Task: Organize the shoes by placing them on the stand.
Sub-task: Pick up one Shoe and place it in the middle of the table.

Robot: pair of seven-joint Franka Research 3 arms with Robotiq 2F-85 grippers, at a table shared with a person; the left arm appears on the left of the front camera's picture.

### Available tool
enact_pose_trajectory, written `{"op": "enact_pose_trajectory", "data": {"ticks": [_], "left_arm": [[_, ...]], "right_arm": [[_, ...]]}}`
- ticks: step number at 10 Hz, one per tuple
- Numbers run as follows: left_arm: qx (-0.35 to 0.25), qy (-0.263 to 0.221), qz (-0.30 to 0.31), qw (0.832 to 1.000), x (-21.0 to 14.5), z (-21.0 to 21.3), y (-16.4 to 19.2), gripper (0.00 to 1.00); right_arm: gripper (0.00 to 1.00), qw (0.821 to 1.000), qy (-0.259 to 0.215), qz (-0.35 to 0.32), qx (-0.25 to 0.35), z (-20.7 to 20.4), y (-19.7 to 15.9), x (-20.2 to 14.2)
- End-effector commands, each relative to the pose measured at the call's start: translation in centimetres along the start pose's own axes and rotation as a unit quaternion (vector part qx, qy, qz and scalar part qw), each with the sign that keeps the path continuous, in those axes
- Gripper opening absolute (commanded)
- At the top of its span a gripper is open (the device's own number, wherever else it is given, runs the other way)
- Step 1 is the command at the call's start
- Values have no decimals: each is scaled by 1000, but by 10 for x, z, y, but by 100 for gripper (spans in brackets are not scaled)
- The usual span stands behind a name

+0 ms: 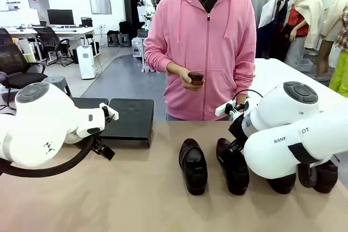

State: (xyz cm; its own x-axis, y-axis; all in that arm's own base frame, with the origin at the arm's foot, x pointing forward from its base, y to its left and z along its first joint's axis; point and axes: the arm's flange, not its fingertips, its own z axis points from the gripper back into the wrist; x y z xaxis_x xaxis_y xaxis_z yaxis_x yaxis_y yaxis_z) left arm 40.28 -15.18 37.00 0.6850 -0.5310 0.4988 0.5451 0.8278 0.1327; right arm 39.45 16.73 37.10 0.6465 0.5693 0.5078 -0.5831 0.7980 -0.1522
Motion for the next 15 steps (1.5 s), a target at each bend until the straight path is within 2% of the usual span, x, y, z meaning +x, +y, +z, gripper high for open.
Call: {"op": "enact_pose_trajectory", "data": {"ticks": [1,6,7,8,10,11,13,14,15], "left_arm": [[0,0,0,1000,0,0,0,100],[0,0,0,1000,0,0,0,100],[0,0,0,1000,0,0,0,100],[-10,7,13,1000,-1,23,-1,100],[-36,-23,98,994,-17,106,-9,100],[-27,-55,110,992,-38,142,-13,100],[-59,-88,71,992,-97,201,-19,100],[-56,-95,80,991,-129,221,-14,100],[-61,-92,115,987,-157,235,-3,100]], "right_arm": [[100,1000,0,0,0,0,0,0],[100,1000,0,1,0,0,0,0],[100,998,14,18,50,5,1,4],[100,998,2,16,58,23,-6,6],[100,994,2,-67,81,104,-31,-5],[100,994,-13,-88,70,147,-43,-19],[100,994,-23,-88,64,228,-69,-67],[100,993,-30,-108,38,260,-83,-95],[100,988,-44,-144,32,284,-96,-121]]}}
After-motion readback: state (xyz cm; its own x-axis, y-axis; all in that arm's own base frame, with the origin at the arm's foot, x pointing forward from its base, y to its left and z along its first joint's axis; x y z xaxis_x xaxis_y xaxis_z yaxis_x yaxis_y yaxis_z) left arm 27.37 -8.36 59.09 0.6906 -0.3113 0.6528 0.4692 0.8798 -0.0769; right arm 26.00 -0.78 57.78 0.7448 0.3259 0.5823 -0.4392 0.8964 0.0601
